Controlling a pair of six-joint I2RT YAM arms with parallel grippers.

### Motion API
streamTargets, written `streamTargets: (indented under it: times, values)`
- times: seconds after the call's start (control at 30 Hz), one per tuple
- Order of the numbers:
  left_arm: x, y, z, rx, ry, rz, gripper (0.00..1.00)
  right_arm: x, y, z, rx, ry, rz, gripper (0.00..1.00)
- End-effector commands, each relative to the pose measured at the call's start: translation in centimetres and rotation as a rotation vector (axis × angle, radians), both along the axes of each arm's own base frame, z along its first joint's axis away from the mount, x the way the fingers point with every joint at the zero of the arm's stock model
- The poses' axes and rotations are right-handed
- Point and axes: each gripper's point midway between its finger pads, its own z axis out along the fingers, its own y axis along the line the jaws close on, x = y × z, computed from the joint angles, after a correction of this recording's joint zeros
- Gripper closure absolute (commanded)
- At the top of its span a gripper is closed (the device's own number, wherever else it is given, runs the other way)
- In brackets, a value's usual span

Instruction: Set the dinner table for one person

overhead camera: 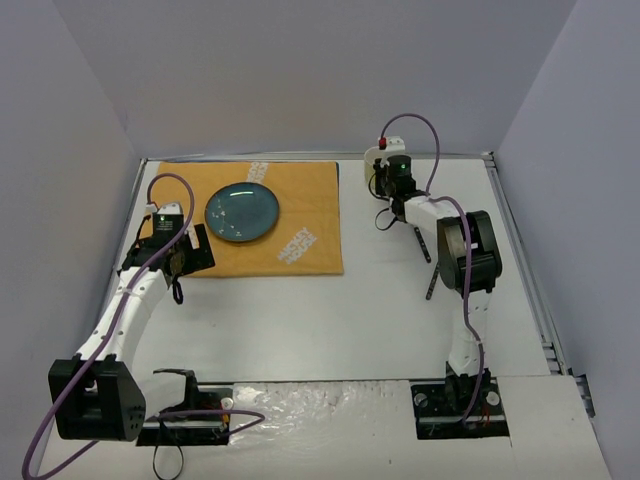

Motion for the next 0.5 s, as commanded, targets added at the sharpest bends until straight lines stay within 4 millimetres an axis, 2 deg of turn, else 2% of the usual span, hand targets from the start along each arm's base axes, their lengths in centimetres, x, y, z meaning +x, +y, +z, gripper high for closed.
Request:
streamTargets:
  times: [0.0, 0.17, 0.47]
  values:
    - [1.5, -0.1, 2.0, 0.008, -0.080, -0.008, 0.03, 1.1, 3.7, 11.3, 0.029, -0.282, 0.185, 1.00]
    - [1.5, -0.1, 2.0, 0.010, -0.080, -0.008, 0.03, 1.3, 5.6, 13.9, 0.051, -0.350, 0.244, 1.00]
    - [1.6, 0.0, 1.9, 0.011, -0.080, -0.006, 0.03, 1.5, 10.7, 19.4, 0.113, -0.456, 0.368, 1.00]
